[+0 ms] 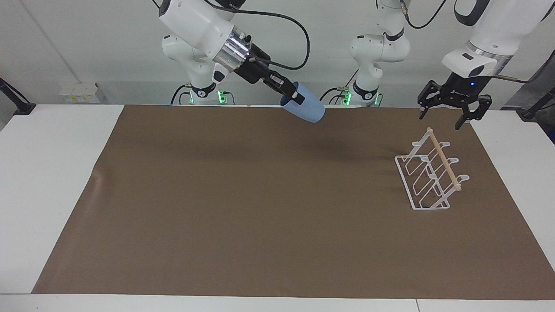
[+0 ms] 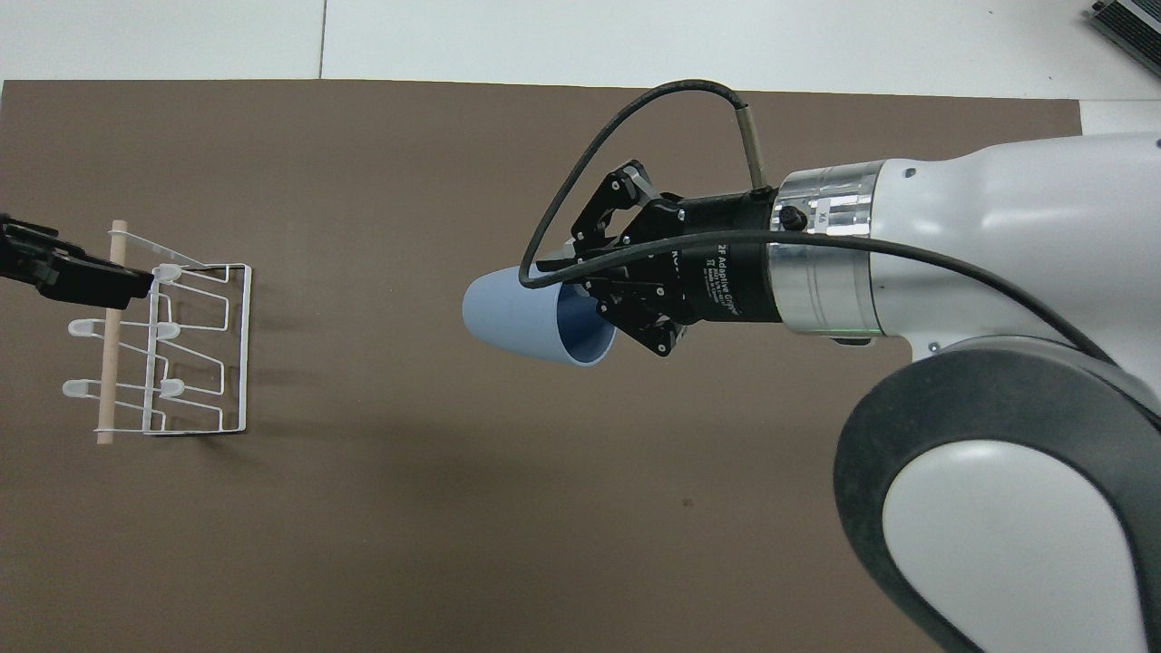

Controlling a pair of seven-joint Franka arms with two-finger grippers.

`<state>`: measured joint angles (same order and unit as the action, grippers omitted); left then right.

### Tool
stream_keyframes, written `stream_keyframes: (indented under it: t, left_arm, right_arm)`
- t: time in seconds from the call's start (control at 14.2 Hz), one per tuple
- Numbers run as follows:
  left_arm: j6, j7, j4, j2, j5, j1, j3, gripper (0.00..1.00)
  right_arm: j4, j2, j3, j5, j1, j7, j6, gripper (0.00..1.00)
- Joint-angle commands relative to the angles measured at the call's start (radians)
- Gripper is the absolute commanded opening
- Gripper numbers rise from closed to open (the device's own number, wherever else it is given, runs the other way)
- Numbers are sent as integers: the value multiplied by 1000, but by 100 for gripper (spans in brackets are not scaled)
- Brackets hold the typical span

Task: Hang cup on cup holder
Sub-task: 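Move the left gripper toward the cup held by the right gripper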

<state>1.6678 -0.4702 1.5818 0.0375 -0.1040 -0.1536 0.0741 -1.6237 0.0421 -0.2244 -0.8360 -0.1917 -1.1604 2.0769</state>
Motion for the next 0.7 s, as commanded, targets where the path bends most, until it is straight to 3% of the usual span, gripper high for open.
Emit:
stream_keyframes:
  t: [0.0, 0.35, 0.63]
  left_arm:
    - [55, -212, 35, 18, -62, -12, 7, 100]
    - [136, -686, 37, 15, -144, -83, 9, 100]
    - [153, -711, 37, 9, -293, -146, 6, 100]
  right_arm:
    - [-1, 2, -1, -28, 6, -16, 12, 0]
    - [-2, 2, -1, -28, 3, -19, 34, 0]
    - [-8, 2, -1, -28, 3, -19, 41, 0]
